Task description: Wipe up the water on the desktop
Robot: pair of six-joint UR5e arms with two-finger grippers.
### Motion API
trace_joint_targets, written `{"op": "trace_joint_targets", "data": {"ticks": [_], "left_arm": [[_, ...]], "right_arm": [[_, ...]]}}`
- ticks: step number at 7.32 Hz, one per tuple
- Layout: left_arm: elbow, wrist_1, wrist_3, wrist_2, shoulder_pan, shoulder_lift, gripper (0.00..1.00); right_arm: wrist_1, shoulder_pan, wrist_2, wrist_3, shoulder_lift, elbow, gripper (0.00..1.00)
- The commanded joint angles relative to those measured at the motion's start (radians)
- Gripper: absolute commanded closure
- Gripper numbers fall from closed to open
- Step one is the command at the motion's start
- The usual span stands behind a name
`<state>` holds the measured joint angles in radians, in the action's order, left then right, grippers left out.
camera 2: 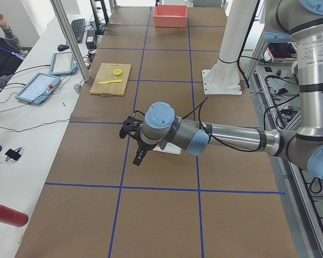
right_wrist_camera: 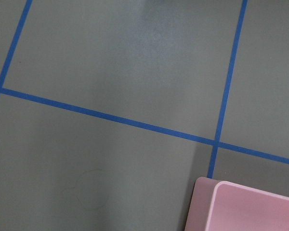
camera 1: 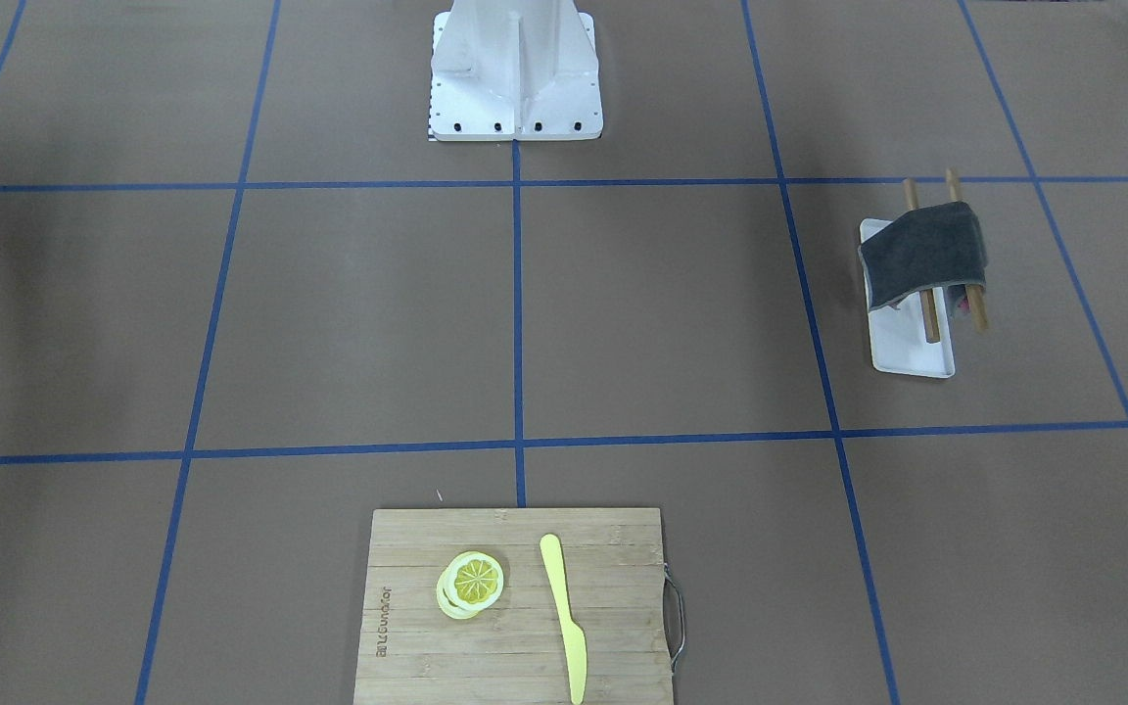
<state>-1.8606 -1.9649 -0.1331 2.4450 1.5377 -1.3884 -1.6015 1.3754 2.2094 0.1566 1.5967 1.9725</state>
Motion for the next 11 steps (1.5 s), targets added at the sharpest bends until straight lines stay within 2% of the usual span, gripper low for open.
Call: {"op": "trace_joint_targets", "data": {"ticks": [1, 2, 4, 6, 8, 9, 11], "left_arm": [[0.003, -0.121, -0.306, 0.009, -0.132, 0.012, 0.01], [0.003, -0.150, -0.397, 0.006, -0.205, 0.012, 0.01], [0.012, -0.294, -0.581, -0.079, -0.362, 0.020, 0.01], [0.050, -0.392, -0.595, -0.110, -0.442, 0.029, 0.04], [0.049, -0.394, -0.600, -0.109, -0.449, 0.022, 0.34], [0.050, -0.405, -0.600, -0.107, -0.449, 0.020, 0.39], [0.049, -0.407, -0.603, -0.101, -0.450, 0.009, 0.41]], "right_arm": [[0.000, -0.056, -0.004, 0.122, 0.002, 0.048, 0.00], [0.000, -0.059, -0.005, 0.124, 0.002, 0.048, 0.00], [0.000, -0.059, -0.007, 0.123, 0.003, 0.049, 0.00], [0.000, -0.059, -0.010, 0.123, 0.003, 0.049, 0.00], [0.000, -0.061, -0.014, 0.123, 0.003, 0.049, 0.00], [0.000, -0.061, -0.014, 0.123, 0.002, 0.049, 0.00], [0.000, -0.059, -0.016, 0.123, 0.002, 0.049, 0.00]]}}
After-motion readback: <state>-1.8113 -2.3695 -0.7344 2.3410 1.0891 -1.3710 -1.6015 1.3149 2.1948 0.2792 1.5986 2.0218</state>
